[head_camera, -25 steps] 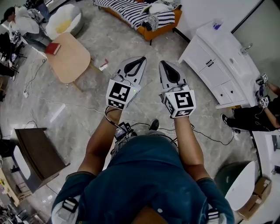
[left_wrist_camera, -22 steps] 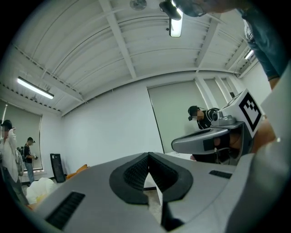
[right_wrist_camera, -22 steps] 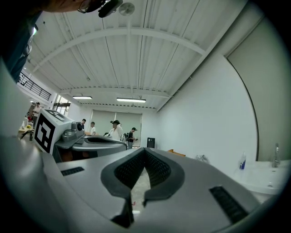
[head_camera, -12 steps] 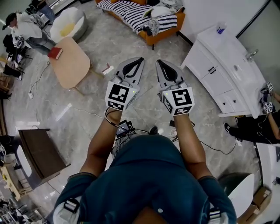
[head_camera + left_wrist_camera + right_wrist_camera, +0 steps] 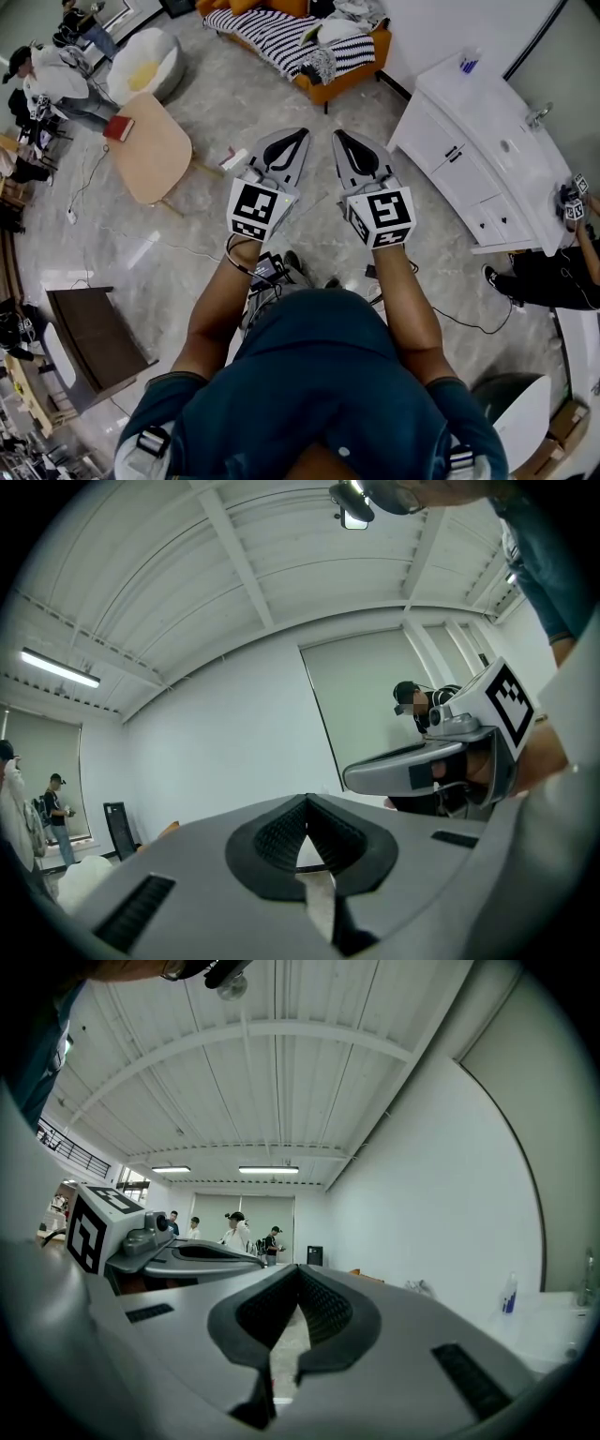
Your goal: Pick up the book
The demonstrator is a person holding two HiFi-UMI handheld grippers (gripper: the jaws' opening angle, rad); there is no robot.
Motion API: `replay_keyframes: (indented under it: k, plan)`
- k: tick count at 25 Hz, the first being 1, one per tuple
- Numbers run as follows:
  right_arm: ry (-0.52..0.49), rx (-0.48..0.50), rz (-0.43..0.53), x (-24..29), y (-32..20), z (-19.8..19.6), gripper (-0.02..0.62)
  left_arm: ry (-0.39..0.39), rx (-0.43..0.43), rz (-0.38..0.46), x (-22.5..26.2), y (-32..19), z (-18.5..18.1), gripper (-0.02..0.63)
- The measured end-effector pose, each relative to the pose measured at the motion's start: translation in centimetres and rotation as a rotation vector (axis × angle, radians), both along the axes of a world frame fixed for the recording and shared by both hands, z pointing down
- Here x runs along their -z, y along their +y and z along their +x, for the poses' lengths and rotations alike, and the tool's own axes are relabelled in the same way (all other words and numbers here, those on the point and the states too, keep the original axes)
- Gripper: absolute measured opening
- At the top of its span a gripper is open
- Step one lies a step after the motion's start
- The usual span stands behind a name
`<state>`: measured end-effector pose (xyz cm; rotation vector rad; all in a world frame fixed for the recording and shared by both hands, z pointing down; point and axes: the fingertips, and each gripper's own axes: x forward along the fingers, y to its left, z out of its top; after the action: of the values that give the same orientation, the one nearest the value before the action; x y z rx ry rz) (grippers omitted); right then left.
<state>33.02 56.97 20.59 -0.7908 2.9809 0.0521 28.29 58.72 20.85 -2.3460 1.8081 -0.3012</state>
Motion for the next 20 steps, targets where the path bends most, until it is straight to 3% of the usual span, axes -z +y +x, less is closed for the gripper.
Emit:
replay_keyframes:
  k: [8, 20]
  plan:
    - [0.016, -0.02, 0.001, 0.0, -3.5, -2.4, 0.014, 0.018, -0.022, 0.001, -0.2, -3.4, -2.3, 0.002]
    - [0.054, -0.051, 0.012, -0.1, -7.7, -11.0, 0.015, 0.067, -0.04, 0.016, -0.7, -7.8, -11.7, 0.002]
